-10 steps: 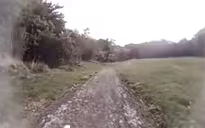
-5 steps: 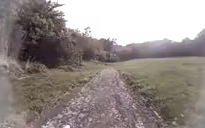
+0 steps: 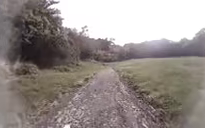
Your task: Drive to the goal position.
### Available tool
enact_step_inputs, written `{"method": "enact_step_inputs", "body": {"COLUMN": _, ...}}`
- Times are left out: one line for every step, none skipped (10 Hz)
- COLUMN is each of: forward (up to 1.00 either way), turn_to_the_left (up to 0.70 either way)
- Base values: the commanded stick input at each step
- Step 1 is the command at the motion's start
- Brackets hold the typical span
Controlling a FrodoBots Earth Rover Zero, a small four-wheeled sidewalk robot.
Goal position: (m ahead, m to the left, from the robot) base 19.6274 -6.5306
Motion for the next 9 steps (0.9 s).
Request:
{"method": "enact_step_inputs", "body": {"forward": 0.85, "turn_to_the_left": 0.00}}
{"method": "enact_step_inputs", "body": {"forward": 0.85, "turn_to_the_left": 0.00}}
{"method": "enact_step_inputs", "body": {"forward": 0.85, "turn_to_the_left": 0.00}}
{"method": "enact_step_inputs", "body": {"forward": 0.85, "turn_to_the_left": 0.00}}
{"method": "enact_step_inputs", "body": {"forward": 0.85, "turn_to_the_left": 0.00}}
{"method": "enact_step_inputs", "body": {"forward": 0.85, "turn_to_the_left": 0.00}}
{"method": "enact_step_inputs", "body": {"forward": 0.85, "turn_to_the_left": 0.00}}
{"method": "enact_step_inputs", "body": {"forward": 0.85, "turn_to_the_left": 0.00}}
{"method": "enact_step_inputs", "body": {"forward": 0.85, "turn_to_the_left": 0.00}}
